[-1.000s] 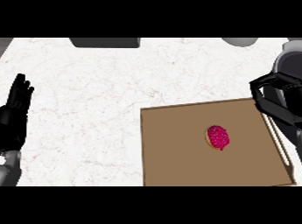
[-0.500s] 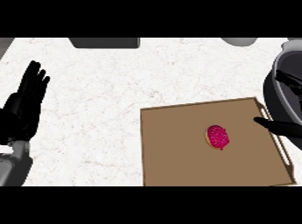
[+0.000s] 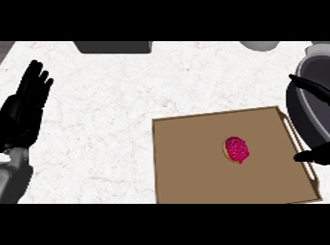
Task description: Pick the cupcake from the tray and place it in the pot
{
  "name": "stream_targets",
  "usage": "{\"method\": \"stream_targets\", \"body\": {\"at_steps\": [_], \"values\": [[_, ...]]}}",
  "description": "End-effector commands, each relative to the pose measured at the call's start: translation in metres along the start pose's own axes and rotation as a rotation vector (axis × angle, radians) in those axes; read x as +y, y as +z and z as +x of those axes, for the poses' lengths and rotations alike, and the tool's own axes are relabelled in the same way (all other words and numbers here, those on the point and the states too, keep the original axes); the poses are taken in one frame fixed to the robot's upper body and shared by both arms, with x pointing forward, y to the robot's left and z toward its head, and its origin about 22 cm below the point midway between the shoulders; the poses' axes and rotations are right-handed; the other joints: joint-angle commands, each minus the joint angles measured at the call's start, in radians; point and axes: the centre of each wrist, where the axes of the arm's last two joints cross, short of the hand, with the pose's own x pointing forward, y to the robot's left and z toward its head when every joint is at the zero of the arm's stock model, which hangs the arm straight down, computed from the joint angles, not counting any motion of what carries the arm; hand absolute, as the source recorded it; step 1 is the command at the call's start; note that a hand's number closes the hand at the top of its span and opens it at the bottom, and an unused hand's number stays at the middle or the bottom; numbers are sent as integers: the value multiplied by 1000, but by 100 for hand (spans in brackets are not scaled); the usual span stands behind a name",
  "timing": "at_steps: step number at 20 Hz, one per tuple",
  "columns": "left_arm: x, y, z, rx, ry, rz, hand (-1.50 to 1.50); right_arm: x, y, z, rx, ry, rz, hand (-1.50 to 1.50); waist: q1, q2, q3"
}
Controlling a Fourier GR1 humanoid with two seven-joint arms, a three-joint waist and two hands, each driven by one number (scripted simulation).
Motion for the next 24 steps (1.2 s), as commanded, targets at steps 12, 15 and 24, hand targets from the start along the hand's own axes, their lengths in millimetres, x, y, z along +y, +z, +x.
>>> {"method": "stream_targets", "body": {"at_steps": [12,15,24], "values": [[-3,5,-12,-4,16,-11,0,58,-36,72,249,224,403,-150,4,3,2],[-4,11,0,-11,-5,4,0,71,-36,68,263,227,412,-150,5,3,3],[6,-1,4,2,8,14,0,109,-43,73,355,300,412,-150,5,4,2]]}}
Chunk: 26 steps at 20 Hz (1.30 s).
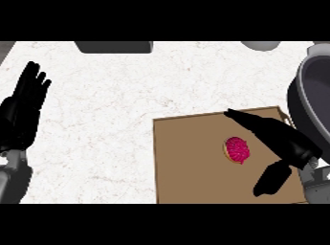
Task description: Pick the cupcake from the tray and place it in the pot
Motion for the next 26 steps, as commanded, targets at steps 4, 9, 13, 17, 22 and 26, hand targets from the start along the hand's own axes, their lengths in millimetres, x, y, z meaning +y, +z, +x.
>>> {"method": "stream_targets", "body": {"at_steps": [4,9,13,17,22,26], "values": [[0,3,4,-2,11,1,0,7,-13,-10,59,34,-15,-150,0,0,0],[-8,2,-15,-3,1,-6,0,24,-13,-15,29,15,-11,-150,-1,1,0],[-10,8,-26,1,-2,-5,0,37,-29,-3,69,24,-4,-150,-1,0,0],[6,5,-14,9,-8,3,0,39,-20,-35,108,58,10,-150,-2,0,0],[-5,-7,-8,-2,0,-6,0,41,-37,-41,81,34,11,-150,-2,0,0],[-7,11,14,-8,-10,-3,0,45,-48,-25,-18,179,19,150,4,-1,1]]}}
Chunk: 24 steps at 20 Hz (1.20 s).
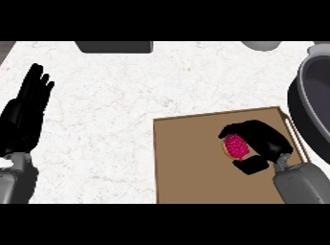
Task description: Pick the cupcake from the tray and place it in the pot
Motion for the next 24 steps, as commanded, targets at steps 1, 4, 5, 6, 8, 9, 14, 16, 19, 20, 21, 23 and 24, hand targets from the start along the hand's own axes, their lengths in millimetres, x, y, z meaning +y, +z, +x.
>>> {"method": "stream_targets", "body": {"at_steps": [1,4,5,6,8,9,14,16,19,20,21,23,24], "values": [[8,-12,-8,4,9,2,0,8,0,-11,-69,61,-6,150,-3,1,0],[-8,-3,-3,8,-6,11,0,22,-8,-15,-63,46,3,150,-2,0,0],[9,-7,7,-2,-1,-1,0,9,-5,13,-61,45,4,150,-2,-1,0],[-6,-2,-16,13,-3,0,0,16,-19,4,-72,49,9,150,-1,0,0],[-6,0,-3,13,-4,2,0,1,-22,-3,-70,55,3,150,0,0,0],[-7,-10,-6,-11,-10,1,0,19,2,20,-61,44,3,150,-7,-1,0],[17,-5,-4,11,3,17,0,75,57,82,-34,6,-44,150,-27,-8,-1],[15,-4,-13,-6,-6,24,0,89,72,95,-27,-2,-55,150,-20,-4,-1],[15,10,-9,2,-10,-7,0,89,92,93,-2,8,-114,150,-10,-3,0],[26,8,-13,5,-11,14,0,78,94,96,-2,-4,-117,150,-8,-2,0],[2,1,-2,2,-8,9,0,84,99,112,-2,-3,-154,150,-12,-3,0],[15,-2,-4,17,22,13,0,64,118,104,-15,-31,-253,150,-15,-3,0],[10,-1,-6,17,4,27,0,48,120,114,-22,-86,-339,150,-18,-3,-1]]}}
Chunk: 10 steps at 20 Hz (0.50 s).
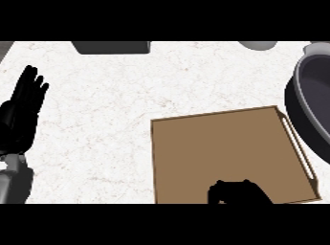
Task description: Pick the cupcake from the tray and place it in the pot
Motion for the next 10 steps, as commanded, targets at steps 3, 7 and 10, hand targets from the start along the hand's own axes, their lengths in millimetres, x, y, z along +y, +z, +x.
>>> {"method": "stream_targets", "body": {"at_steps": [3,7,10], "values": [[-1,-3,1,-3,-8,13,0,-46,30,11,35,-130,-397,150,-14,-1,0],[4,11,-6,20,-3,10,0,-73,66,11,50,-154,-648,150,-8,-5,1],[2,-5,7,-7,3,16,0,-83,73,14,78,-181,-748,150,-9,0,0]]}}
